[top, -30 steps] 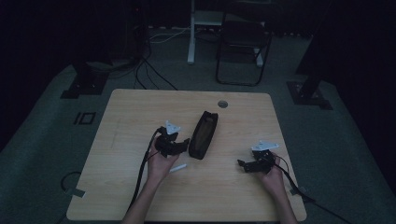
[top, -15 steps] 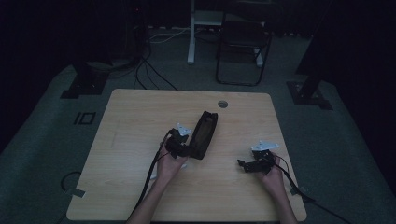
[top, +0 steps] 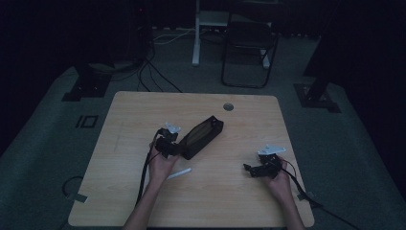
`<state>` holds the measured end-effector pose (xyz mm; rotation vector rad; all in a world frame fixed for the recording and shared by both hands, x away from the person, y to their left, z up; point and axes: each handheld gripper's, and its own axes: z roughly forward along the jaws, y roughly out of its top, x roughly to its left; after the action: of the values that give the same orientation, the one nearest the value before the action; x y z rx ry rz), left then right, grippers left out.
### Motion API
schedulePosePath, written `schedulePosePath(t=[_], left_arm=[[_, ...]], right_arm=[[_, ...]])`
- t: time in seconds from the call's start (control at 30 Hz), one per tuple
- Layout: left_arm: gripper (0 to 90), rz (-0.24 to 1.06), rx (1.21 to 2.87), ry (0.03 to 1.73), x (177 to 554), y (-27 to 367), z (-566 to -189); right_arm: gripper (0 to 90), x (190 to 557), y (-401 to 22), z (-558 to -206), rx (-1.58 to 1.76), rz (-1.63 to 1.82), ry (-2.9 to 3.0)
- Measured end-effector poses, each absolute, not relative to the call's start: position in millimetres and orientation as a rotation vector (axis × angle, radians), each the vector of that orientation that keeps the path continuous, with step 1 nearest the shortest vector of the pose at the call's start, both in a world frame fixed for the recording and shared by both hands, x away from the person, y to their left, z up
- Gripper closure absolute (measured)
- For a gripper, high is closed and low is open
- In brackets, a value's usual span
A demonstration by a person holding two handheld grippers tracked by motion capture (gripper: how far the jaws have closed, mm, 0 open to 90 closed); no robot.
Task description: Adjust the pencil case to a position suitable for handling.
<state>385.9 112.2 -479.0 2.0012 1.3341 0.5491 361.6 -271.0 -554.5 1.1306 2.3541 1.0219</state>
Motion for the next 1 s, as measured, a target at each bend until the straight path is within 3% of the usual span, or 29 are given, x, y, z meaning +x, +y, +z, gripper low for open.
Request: schedulePosePath(t=[0.3,0.67,1.0], left_arm=[[45.8,0.537,1.999,1.187,378,91,-470],[55.5,0.548,2.103,1.07,378,56,-478],[69.3,0.513,2.202,0.988,376,65,-484]], right_arm=[[12.6,362,-271,-554,1.13,1.021,2.355],[12.6,362,-271,-554,1.129,1.021,2.355],[12.6,362,-271,-554,1.131,1.022,2.354]])
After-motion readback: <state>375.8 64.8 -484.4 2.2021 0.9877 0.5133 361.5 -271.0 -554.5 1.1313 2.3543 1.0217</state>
